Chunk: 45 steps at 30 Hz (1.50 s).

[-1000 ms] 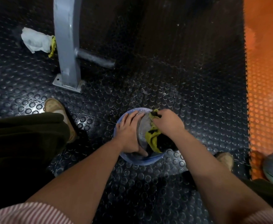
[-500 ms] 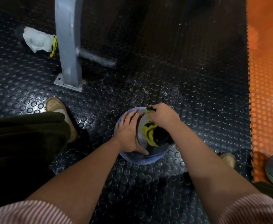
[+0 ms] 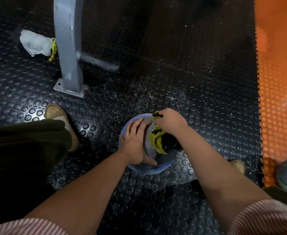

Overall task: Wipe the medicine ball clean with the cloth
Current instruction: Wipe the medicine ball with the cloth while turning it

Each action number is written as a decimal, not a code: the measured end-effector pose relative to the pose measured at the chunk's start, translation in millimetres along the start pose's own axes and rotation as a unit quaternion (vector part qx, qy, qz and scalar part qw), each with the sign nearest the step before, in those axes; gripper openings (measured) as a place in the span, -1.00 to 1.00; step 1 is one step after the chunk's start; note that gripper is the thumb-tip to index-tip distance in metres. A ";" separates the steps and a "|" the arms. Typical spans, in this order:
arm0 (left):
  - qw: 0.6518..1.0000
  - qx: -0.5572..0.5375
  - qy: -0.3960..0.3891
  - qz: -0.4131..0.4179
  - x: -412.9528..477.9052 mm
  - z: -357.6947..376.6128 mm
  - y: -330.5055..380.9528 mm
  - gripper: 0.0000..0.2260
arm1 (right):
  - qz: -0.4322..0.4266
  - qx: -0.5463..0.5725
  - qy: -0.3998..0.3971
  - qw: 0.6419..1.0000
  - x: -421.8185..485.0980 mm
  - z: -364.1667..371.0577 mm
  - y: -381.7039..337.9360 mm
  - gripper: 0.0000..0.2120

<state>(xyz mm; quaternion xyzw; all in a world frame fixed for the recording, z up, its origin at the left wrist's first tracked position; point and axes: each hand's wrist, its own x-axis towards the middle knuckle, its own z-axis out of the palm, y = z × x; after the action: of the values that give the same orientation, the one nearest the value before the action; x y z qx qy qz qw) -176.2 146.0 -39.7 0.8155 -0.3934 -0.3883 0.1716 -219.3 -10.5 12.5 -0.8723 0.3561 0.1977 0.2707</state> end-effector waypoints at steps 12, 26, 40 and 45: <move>1.000 -0.013 0.008 0.002 4.4 -2.9 -2.2 0.14 | -0.002 0.064 0.038 0.997 -57.5 26.4 30.1 -0.77; 0.997 -0.054 0.046 0.017 1.0 -0.5 -10.2 0.10 | -0.023 0.020 0.010 0.999 -45.0 15.5 14.9 -0.78; 0.995 -0.076 0.062 0.012 4.7 -0.7 -16.0 0.16 | -0.001 0.035 0.025 0.999 -12.0 11.1 -3.2 -0.76; 0.996 -0.077 0.046 0.025 4.6 -9.3 -25.0 0.07 | -0.058 -0.013 0.080 0.995 -74.1 41.4 9.1 -0.68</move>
<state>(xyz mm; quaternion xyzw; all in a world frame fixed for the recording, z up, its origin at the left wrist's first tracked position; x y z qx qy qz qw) -154.6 158.0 -50.7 0.8066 -0.3744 -0.3748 0.2621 -281.7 47.5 17.2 -0.9079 0.3230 0.1154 0.2409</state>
